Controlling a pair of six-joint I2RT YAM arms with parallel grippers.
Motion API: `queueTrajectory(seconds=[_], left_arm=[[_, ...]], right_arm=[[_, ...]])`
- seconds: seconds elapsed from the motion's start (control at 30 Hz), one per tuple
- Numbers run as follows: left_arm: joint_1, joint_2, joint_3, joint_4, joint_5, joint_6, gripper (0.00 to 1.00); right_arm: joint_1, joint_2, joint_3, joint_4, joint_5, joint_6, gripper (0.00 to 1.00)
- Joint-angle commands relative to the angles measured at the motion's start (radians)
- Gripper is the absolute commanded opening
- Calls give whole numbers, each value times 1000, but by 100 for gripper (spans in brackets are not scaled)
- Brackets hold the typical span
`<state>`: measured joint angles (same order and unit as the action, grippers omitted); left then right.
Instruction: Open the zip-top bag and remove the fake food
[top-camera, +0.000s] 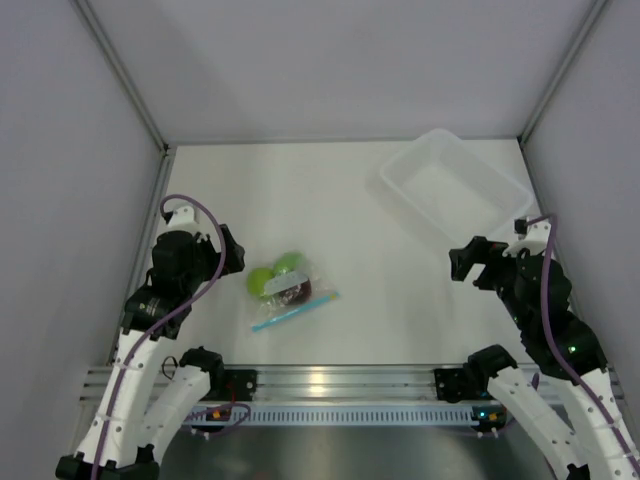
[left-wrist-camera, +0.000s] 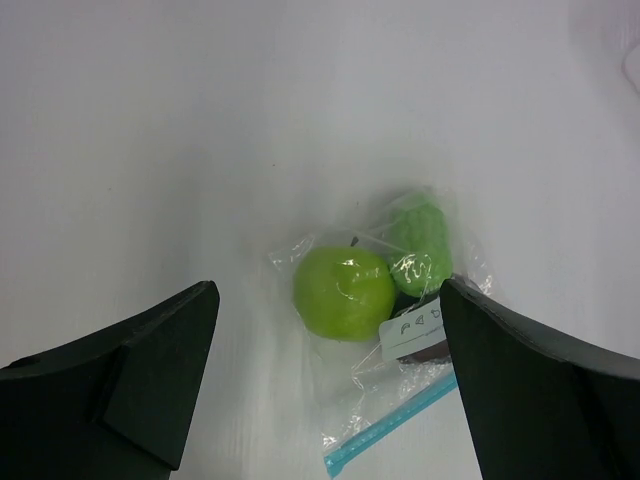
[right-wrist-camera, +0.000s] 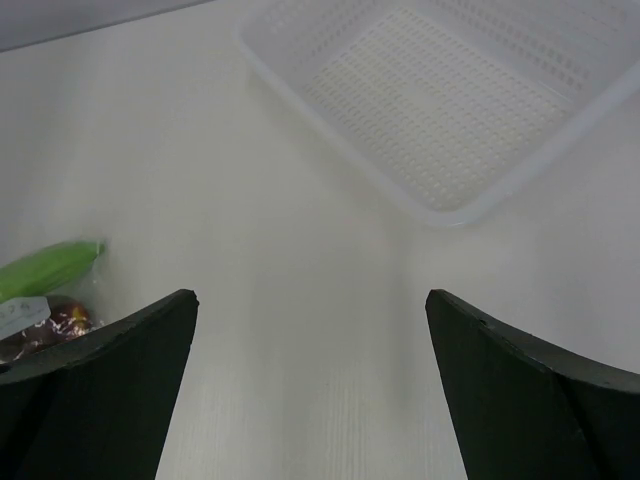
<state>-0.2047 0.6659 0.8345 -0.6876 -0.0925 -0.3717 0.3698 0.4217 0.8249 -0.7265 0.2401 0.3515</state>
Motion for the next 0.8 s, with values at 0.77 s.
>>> queueTrajectory(seconds=[0.77], left_arm=[[-1, 17, 21, 63, 88, 11, 98]], right_arm=[[216, 632, -530, 1232, -653, 454, 90]])
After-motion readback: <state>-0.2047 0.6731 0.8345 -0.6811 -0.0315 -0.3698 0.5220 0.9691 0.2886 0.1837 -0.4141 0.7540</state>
